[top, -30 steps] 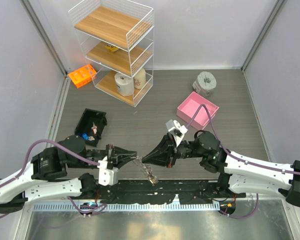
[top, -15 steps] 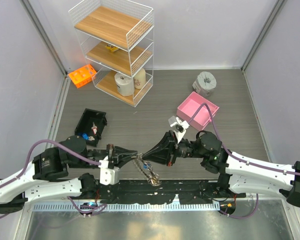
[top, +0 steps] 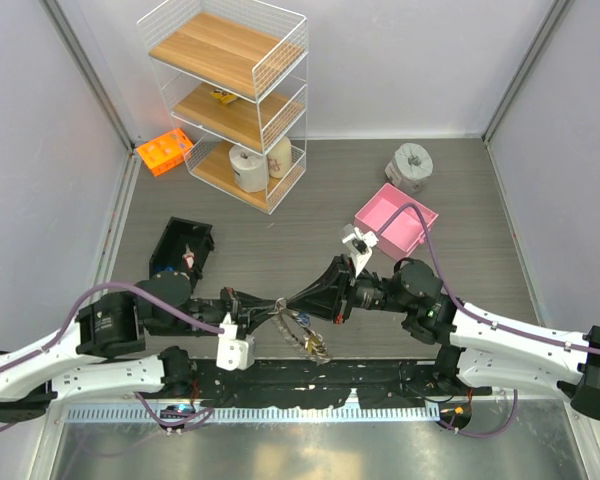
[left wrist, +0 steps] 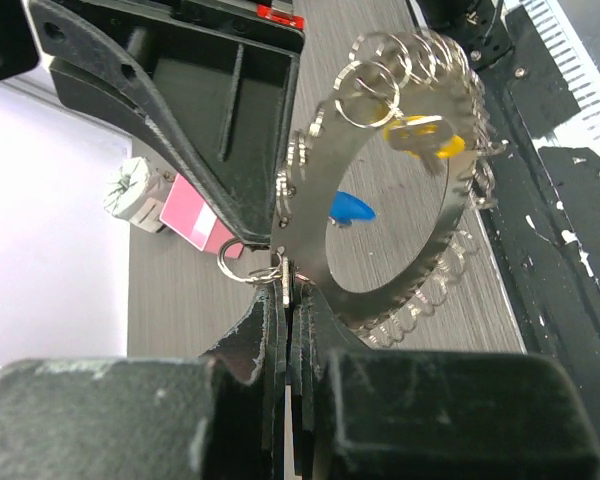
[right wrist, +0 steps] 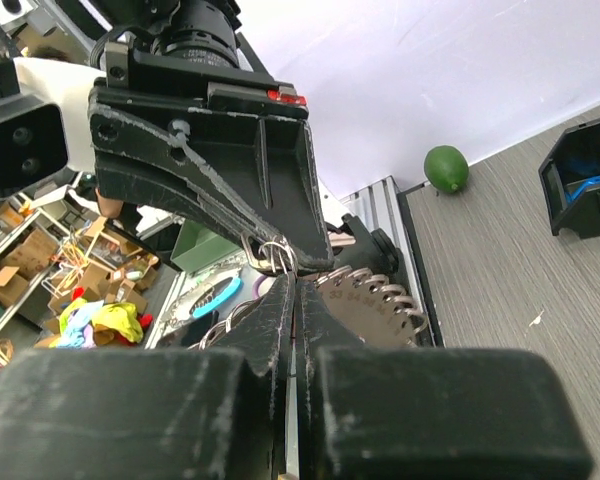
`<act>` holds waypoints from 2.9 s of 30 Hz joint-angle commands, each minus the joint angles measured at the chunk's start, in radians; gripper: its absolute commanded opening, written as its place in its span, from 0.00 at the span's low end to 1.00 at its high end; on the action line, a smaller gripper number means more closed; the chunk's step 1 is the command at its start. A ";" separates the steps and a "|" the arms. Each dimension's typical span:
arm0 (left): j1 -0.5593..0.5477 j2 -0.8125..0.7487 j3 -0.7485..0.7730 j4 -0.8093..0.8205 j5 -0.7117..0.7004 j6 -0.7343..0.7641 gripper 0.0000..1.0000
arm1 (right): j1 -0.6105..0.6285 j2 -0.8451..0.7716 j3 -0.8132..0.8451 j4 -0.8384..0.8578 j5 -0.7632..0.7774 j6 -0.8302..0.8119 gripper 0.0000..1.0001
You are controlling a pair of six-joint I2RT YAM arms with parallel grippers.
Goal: Remove the keys from the keyring
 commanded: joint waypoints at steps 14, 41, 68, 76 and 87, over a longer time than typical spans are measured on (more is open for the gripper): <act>-0.062 0.007 0.038 -0.053 -0.127 0.044 0.00 | -0.016 0.014 0.047 0.076 -0.053 -0.017 0.28; -0.062 0.037 0.109 -0.013 -0.051 -0.096 0.00 | 0.132 0.000 0.210 -0.412 -0.095 -0.681 0.51; -0.062 0.033 0.083 0.110 -0.030 -0.303 0.00 | 0.169 0.002 0.197 -0.337 0.062 -0.524 0.05; -0.064 -0.024 0.017 0.128 0.015 -0.191 0.00 | 0.082 0.041 0.158 -0.092 -0.081 -0.047 0.37; -0.062 0.043 0.086 0.136 -0.103 -0.412 0.00 | 0.099 -0.034 0.131 -0.178 -0.041 -0.260 0.49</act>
